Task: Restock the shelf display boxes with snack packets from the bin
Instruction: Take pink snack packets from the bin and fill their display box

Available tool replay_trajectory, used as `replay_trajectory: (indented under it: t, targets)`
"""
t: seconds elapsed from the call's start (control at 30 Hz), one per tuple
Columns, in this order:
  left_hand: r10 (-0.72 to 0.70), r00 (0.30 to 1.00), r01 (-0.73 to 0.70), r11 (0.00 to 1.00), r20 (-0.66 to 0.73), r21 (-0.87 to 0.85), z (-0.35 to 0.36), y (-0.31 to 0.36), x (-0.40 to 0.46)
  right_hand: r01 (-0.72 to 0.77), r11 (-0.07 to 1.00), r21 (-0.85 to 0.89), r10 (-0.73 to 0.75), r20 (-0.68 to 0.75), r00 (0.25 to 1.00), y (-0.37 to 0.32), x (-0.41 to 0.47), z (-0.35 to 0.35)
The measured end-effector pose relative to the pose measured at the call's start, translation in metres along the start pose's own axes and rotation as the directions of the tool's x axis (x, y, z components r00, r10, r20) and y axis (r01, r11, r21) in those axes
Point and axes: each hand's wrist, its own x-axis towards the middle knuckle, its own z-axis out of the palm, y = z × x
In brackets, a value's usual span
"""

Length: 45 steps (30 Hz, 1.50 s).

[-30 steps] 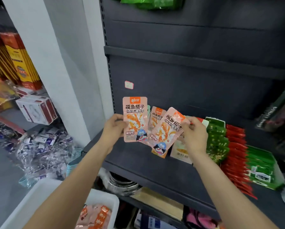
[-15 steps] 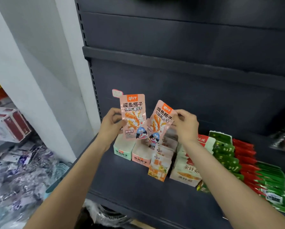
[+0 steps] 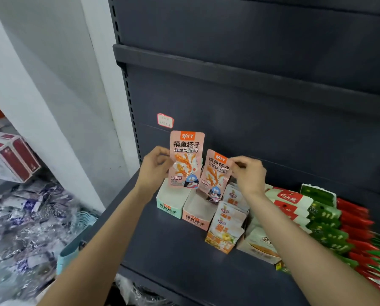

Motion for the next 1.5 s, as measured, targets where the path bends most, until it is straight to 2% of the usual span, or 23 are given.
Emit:
replay_trajectory:
  t: [0.23, 0.6, 0.73, 0.9, 1.03, 1.1, 1.2, 1.33, 1.43, 1.5]
  targets:
    - [-0.03, 0.999, 0.03, 1.0, 0.015, 0.008, 0.005, -0.006, 0.009, -0.039, 0.999, -0.029, 0.039, -0.019, 0.999, 0.014, 0.002, 0.01]
    - [-0.053, 0.997, 0.05, 0.998, 0.062, 0.041, 0.011, -0.006, 0.018, -0.071, 0.981, -0.18, 0.092, 0.108, 0.99, 0.025, 0.011, 0.022]
    - [-0.051, 0.994, 0.048, 0.998, 0.093, 0.039, 0.013, -0.012, 0.022, -0.083, 0.98, -0.179, 0.113, 0.16, 0.981, 0.026, 0.015, 0.021]
    - [-0.025, 0.991, 0.019, 0.999, 0.129, 0.049, 0.02, -0.013, 0.027, -0.056, 0.998, -0.01, 0.057, 0.178, 0.982, 0.012, 0.016, 0.002]
    - [-0.012, 0.973, -0.013, 0.994, 0.232, 0.107, 0.031, -0.012, 0.029, -0.057, 0.981, 0.186, 0.0, 0.297, 0.955, -0.006, 0.019, -0.007]
    - [-0.01, 0.959, -0.035, 0.988, 0.282, 0.153, 0.037, -0.01, 0.031, -0.003, 0.983, 0.185, -0.042, 0.242, 0.969, -0.009, 0.02, -0.008]
    - [0.025, 0.959, -0.096, 0.966, 0.282, 0.239, 0.042, -0.009, 0.036, -0.003, 0.992, 0.129, -0.02, 0.173, 0.985, -0.009, 0.019, -0.007]
    - [0.161, 0.954, -0.238, 0.917, 0.251, 0.319, 0.046, -0.01, 0.039, 0.026, 0.998, -0.057, -0.011, 0.257, 0.966, 0.003, 0.014, -0.003]
    - [0.187, 0.922, -0.328, 0.843, 0.339, 0.427, 0.049, -0.019, 0.041, 0.053, 0.986, -0.155, -0.008, 0.279, 0.96, 0.01, 0.01, -0.001]
    - [0.156, 0.897, -0.366, 0.788, 0.413, 0.496, 0.052, -0.028, 0.042, 0.047, 0.982, -0.185, 0.007, 0.281, 0.96, 0.012, 0.01, -0.002]
